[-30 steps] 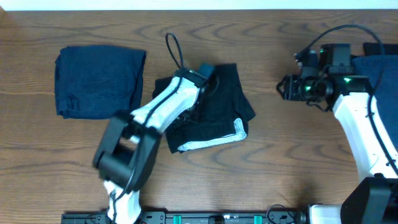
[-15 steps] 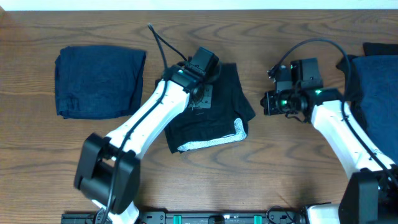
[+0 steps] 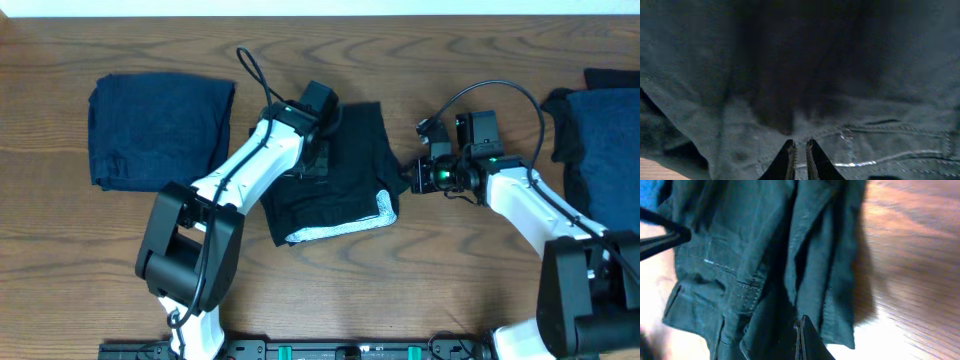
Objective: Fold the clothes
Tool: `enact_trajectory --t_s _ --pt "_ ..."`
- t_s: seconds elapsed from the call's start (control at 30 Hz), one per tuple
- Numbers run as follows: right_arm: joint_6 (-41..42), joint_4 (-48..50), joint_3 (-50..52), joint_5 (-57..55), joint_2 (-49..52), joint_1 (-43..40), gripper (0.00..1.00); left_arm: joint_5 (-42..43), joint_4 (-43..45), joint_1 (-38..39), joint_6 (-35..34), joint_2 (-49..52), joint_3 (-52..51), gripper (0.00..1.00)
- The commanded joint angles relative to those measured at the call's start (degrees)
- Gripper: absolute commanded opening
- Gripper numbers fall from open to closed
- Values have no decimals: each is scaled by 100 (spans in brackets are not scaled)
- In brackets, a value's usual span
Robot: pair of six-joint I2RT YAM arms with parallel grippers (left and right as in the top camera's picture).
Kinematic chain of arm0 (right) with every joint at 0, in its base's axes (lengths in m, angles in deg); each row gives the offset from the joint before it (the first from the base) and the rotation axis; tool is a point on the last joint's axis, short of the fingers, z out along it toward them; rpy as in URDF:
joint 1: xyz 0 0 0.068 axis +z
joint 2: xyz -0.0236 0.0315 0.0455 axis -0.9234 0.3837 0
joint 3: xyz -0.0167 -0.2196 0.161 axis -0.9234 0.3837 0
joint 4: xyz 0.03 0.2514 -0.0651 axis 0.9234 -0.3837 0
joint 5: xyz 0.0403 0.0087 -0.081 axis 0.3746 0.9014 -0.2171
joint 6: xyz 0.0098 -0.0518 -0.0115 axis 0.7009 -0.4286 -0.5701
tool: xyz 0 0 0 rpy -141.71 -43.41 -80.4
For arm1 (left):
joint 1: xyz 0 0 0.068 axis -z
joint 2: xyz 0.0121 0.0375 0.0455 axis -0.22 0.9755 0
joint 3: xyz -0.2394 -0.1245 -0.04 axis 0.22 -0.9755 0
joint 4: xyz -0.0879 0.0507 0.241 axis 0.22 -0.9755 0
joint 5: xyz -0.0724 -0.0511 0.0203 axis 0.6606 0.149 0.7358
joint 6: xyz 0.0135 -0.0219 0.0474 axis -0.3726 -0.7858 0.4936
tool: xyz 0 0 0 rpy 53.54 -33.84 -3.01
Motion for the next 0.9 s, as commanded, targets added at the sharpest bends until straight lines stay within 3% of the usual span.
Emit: enact_trajectory --t_s 0.0,0.6,0.87 --pt "48 129 37 721 249 181 1 -7 11 -35 -31 129 -20 11" --pt "114 -76 35 1134 374 452 1 -4 103 -35 -31 557 -24 10" --pt "544 -1198 79 -752 455 933 1 15 170 -35 -31 555 -24 9"
